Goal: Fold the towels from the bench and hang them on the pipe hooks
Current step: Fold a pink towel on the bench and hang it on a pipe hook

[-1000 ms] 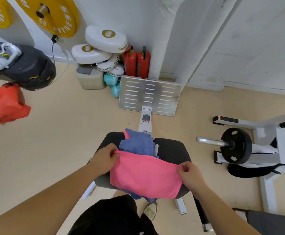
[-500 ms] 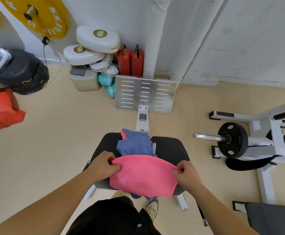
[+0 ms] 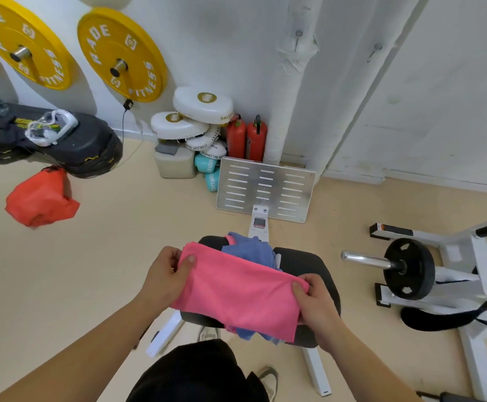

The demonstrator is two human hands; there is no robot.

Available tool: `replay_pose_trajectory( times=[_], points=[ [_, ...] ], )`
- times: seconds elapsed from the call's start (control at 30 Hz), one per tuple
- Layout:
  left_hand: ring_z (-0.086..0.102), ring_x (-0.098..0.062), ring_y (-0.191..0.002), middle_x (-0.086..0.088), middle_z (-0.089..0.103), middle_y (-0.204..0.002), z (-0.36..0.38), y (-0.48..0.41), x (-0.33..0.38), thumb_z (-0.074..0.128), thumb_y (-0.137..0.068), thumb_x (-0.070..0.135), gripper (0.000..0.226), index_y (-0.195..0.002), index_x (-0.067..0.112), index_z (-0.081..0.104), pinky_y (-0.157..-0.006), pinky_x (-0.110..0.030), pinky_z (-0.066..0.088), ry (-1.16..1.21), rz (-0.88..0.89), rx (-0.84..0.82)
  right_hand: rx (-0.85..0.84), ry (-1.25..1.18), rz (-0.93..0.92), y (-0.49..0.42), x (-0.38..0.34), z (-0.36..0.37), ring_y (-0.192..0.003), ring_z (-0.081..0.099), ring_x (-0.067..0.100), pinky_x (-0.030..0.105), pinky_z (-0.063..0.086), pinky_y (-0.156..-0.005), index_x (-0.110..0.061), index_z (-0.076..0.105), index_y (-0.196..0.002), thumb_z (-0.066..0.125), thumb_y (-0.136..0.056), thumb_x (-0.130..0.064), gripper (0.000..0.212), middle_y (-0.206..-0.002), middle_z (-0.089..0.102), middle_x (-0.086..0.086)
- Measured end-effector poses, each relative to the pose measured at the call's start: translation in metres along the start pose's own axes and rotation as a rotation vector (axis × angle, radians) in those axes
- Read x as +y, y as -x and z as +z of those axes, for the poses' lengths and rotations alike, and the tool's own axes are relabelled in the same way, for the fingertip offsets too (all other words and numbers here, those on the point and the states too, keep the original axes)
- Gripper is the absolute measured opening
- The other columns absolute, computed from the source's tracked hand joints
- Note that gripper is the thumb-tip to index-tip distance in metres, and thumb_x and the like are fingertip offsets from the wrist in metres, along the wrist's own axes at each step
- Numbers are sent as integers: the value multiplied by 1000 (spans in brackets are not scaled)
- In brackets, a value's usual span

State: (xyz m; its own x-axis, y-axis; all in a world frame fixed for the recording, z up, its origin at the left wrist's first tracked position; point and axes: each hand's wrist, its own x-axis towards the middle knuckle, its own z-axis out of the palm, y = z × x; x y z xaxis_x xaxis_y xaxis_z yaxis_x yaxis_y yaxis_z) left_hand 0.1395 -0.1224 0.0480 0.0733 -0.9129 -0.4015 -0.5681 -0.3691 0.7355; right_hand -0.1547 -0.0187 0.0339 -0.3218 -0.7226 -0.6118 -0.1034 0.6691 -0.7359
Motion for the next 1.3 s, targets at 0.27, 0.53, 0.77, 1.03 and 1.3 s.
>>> replay_pose_trajectory(
  times=[0.27, 0.53, 0.77, 1.03, 1.3],
  points=[
    [54, -21, -75, -6, 63, -85, -57, -47, -19, 65, -94, 35, 30, -91, 5, 65, -66, -31, 42, 105, -200, -12, -127, 84, 96, -36, -43, 101, -97, 69, 23, 51, 63, -87, -24, 59, -106, 60, -101, -28, 8, -103, 69, 4],
    [66, -18, -82, 3, 70, -89, -62, -68, -26, 63, -95, 37, 17, -93, 20, 66, -72, -34, 55, -158, -23, -144, -97, 169, 151, -64, -42, 159, -70, 47, 20, 50, 50, -73, -30, 52, -72, 51, -89, -22, 19, -69, 48, -4],
    [66, -16, -85, 4, 71, -94, 11, -54, -20, 66, -91, 32, 19, -108, 22, 64, -80, -33, 54, -243, 148, -330, -133, -17, 171, -45, -44, 142, -107, 69, 24, 46, 57, -97, -38, 62, -106, 60, -99, -18, 21, -115, 71, 1],
    [62, -19, -78, -2, 65, -86, 77, -50, -31, 51, -100, 30, 16, -95, 17, 60, -67, -29, 46, -445, 189, -389, -340, 62, 165, -52, -33, 128, -111, 66, 9, 34, 50, -105, -36, 63, -105, 43, -103, 1, 42, -107, 72, -11],
    [66, -22, -102, 4, 66, -102, 54, -43, -41, 49, -99, 21, 22, -112, 21, 67, -87, -31, 51, -333, 135, -461, -34, 449, -169, -35, -46, 138, -89, 60, 9, 11, 41, -72, -31, 59, -115, 51, -101, -19, 20, -99, 57, -17]
  ],
)
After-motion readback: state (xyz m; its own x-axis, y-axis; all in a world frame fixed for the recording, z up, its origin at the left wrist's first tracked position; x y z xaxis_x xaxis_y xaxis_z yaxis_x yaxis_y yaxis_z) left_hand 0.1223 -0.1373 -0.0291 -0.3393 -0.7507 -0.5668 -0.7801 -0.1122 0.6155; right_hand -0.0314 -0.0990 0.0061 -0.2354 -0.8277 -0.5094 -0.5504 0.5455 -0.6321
